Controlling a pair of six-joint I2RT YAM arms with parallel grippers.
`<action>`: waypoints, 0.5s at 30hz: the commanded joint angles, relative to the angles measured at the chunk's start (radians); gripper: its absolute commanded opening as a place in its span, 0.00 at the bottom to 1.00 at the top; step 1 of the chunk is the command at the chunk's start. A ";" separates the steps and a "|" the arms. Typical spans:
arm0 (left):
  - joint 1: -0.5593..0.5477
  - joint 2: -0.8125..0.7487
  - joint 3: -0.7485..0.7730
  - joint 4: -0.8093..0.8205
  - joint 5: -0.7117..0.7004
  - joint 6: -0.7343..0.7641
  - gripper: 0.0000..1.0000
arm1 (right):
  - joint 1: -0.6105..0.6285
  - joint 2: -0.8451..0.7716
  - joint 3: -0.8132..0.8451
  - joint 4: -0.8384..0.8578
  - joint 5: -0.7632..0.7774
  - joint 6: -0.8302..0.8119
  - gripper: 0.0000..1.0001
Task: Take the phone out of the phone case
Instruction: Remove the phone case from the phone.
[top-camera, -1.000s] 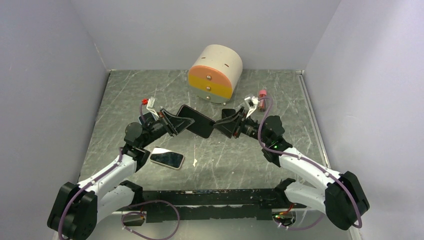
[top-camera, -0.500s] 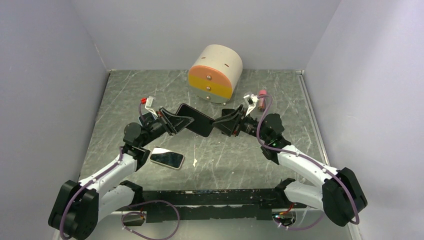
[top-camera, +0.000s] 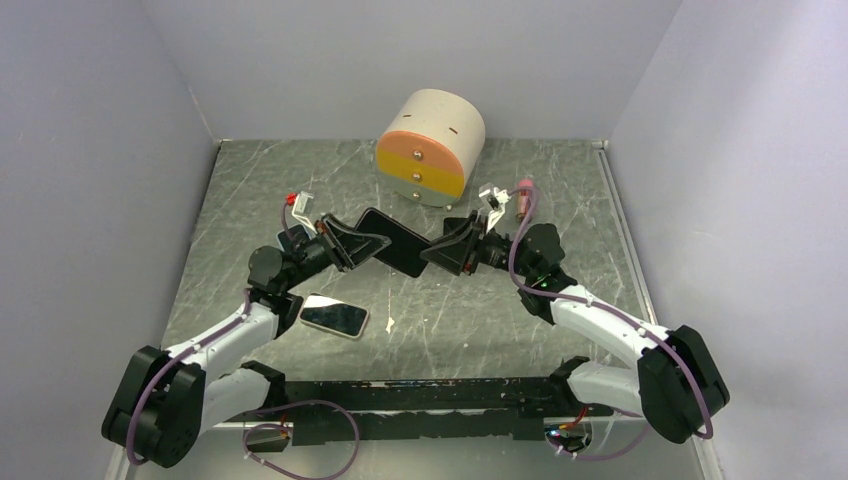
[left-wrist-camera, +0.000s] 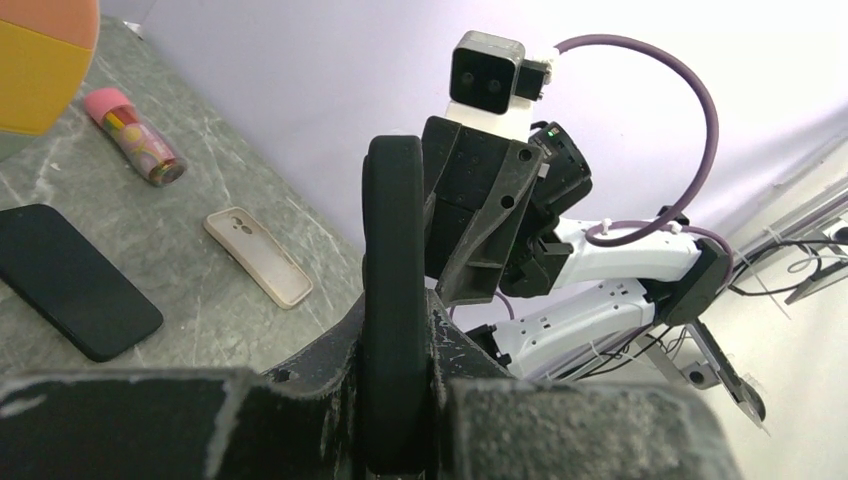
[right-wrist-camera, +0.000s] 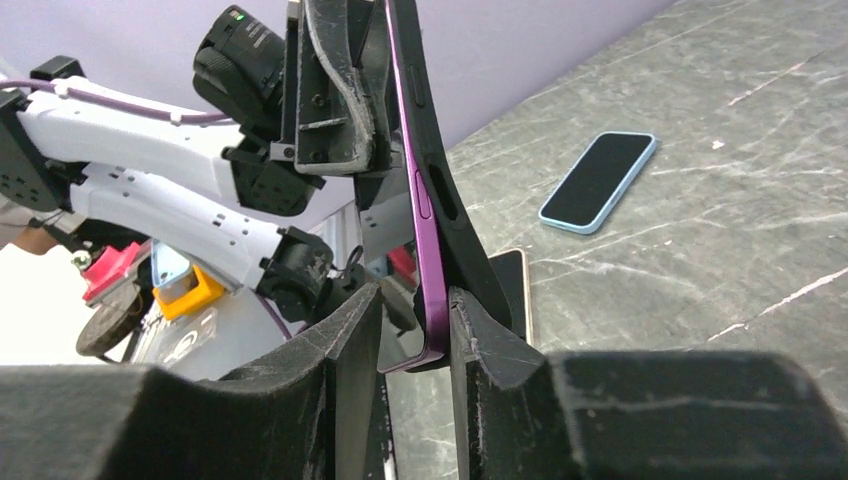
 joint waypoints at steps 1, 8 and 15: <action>-0.014 -0.007 0.068 0.124 0.053 -0.019 0.02 | 0.014 0.013 0.053 0.045 -0.099 0.012 0.33; -0.021 0.024 0.083 0.079 0.088 0.019 0.03 | 0.030 0.034 0.082 0.061 -0.176 0.016 0.29; -0.067 0.062 0.120 -0.016 0.109 0.091 0.03 | 0.047 0.038 0.120 0.008 -0.166 -0.029 0.29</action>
